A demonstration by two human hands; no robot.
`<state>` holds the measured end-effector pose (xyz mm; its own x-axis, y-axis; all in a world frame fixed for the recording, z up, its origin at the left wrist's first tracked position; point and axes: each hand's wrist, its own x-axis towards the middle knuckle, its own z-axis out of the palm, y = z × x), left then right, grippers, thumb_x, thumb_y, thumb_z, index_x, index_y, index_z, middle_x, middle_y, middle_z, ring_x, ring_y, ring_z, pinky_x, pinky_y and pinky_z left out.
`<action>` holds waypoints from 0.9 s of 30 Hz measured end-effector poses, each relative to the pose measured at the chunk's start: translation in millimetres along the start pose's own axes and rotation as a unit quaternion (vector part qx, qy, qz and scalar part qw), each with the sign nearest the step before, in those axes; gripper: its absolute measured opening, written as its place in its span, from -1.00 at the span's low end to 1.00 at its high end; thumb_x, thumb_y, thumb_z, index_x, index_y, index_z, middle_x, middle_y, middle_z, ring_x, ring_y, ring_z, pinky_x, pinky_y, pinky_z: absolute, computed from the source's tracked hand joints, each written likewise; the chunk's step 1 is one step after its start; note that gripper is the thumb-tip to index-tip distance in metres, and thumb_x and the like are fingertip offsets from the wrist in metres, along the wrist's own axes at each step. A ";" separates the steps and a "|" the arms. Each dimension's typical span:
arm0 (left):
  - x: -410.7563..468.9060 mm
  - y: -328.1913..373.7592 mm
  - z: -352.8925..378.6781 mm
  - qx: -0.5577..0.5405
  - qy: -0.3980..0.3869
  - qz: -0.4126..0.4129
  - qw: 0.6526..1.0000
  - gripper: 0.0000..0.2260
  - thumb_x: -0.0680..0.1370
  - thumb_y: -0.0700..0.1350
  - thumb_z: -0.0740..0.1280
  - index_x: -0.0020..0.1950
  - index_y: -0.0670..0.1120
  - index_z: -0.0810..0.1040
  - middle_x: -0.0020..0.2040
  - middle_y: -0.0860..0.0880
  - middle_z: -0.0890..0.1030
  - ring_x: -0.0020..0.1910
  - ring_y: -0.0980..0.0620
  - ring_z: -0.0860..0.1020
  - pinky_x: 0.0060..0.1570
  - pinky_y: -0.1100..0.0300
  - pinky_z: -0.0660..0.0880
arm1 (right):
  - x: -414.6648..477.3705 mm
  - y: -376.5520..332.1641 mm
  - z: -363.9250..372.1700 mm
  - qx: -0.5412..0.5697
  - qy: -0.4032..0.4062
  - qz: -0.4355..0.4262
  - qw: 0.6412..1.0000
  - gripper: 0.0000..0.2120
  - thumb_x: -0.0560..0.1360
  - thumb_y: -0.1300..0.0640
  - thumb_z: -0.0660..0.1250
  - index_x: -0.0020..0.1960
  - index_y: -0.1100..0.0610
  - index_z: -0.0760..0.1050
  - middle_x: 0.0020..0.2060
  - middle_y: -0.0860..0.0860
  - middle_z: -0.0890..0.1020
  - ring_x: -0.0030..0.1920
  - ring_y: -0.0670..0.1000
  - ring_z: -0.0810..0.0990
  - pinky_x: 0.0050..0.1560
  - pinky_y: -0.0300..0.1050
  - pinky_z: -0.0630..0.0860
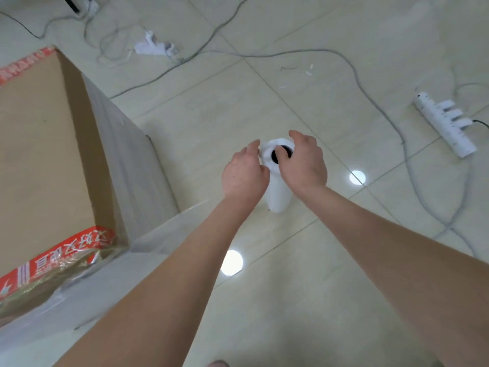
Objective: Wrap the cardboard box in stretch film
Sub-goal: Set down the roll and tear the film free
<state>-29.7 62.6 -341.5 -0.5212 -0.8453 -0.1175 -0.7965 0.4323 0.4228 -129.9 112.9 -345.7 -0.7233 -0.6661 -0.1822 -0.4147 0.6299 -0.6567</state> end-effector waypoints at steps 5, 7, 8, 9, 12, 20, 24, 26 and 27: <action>9.9 -5.3 4.7 -0.036 0.043 0.014 0.998 -0.51 0.52 -0.20 0.20 0.46 -0.05 0.30 0.33 0.05 0.50 0.31 0.00 0.43 0.15 0.12 0.39 | 10.2 -0.3 12.2 -0.055 0.011 -0.090 0.994 -0.62 0.57 -0.02 0.13 0.36 -0.01 0.39 0.31 0.02 0.44 0.32 0.10 0.34 0.09 -0.03 0.37; 10.2 -10.6 5.3 -0.044 0.061 0.015 0.997 -0.53 0.51 -0.20 0.22 0.44 -0.03 0.34 0.28 0.08 0.54 0.28 0.02 0.47 0.13 0.15 0.41 | 13.0 0.1 16.1 -0.048 0.013 -0.109 0.993 -0.64 0.56 -0.02 0.14 0.32 -0.01 0.43 0.26 0.03 0.48 0.31 0.10 0.35 0.11 -0.02 0.37; 10.6 -13.1 5.1 -0.047 0.074 0.016 0.996 -0.54 0.51 -0.20 0.22 0.42 -0.02 0.36 0.25 0.09 0.56 0.26 0.04 0.49 0.13 0.15 0.41 | 15.0 -0.7 16.7 -0.046 0.008 -0.116 0.992 -0.65 0.55 -0.02 0.15 0.30 -0.01 0.44 0.24 0.03 0.50 0.30 0.11 0.37 0.12 -0.02 0.38; 11.1 -15.6 4.3 -0.051 0.088 0.018 0.995 -0.55 0.51 -0.20 0.22 0.40 -0.01 0.39 0.22 0.10 0.58 0.24 0.05 0.50 0.14 0.15 0.44 | 17.3 -1.9 15.9 -0.049 -0.002 -0.121 0.991 -0.66 0.54 -0.01 0.16 0.28 -0.02 0.46 0.23 0.01 0.51 0.29 0.10 0.39 0.14 -0.02 0.40; 18.4 -17.6 0.6 -0.062 0.101 0.030 0.993 -0.66 0.51 -0.19 0.19 0.27 0.02 0.48 0.10 0.11 0.64 0.16 0.03 0.55 0.11 0.09 0.49 | 24.6 -8.5 7.4 -0.070 -0.036 -0.136 0.988 -0.69 0.50 0.01 0.21 0.22 -0.07 0.50 0.22 -0.05 0.55 0.26 0.05 0.46 0.14 -0.07 0.42; 10.3 -17.7 -10.3 -0.041 0.032 0.062 0.997 -0.68 0.46 -0.09 0.22 0.22 -0.01 0.41 0.04 0.09 0.61 0.06 -0.02 0.54 0.07 0.04 0.48 | 15.3 3.1 0.6 -0.031 -0.083 -0.262 0.961 -0.57 0.40 0.07 0.33 0.27 -0.07 0.48 0.15 -0.05 0.57 0.13 0.01 0.54 0.13 -0.05 0.51; -0.9 -25.2 -22.2 -0.033 -0.070 0.068 0.995 -0.41 0.33 0.07 0.42 0.32 -0.01 0.39 0.14 0.12 0.56 0.13 0.09 0.53 0.16 0.07 0.49 | 13.6 9.1 2.1 -0.168 -0.096 -0.293 0.936 -0.36 0.29 -0.12 0.47 0.33 -0.16 0.36 0.24 -0.05 0.41 0.23 0.03 0.43 0.23 0.08 0.43; -4.4 -27.4 -14.1 0.073 -0.048 0.073 0.993 -0.44 0.37 0.14 0.43 0.32 0.03 0.40 0.17 0.16 0.54 0.17 0.10 0.51 0.17 0.09 0.47 | 9.2 12.4 4.8 -0.200 -0.071 -0.306 0.928 -0.32 0.29 -0.13 0.47 0.36 -0.18 0.31 0.34 -0.05 0.31 0.35 0.03 0.31 0.33 0.09 0.30; -5.2 -28.3 -9.6 0.113 -0.024 0.077 0.990 -0.47 0.39 0.18 0.41 0.30 0.05 0.42 0.18 0.17 0.54 0.17 0.11 0.50 0.15 0.10 0.47 | 7.5 13.9 6.4 -0.205 -0.055 -0.310 0.927 -0.32 0.31 -0.10 0.46 0.38 -0.19 0.30 0.39 -0.05 0.26 0.39 0.03 0.26 0.37 0.08 0.25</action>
<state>-1.5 51.8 -344.3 -0.6515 -0.7503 -0.1122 -0.7518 0.6186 0.2283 -137.6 114.0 -360.9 -0.2248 -0.9732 0.0489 -0.9228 0.1965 -0.3313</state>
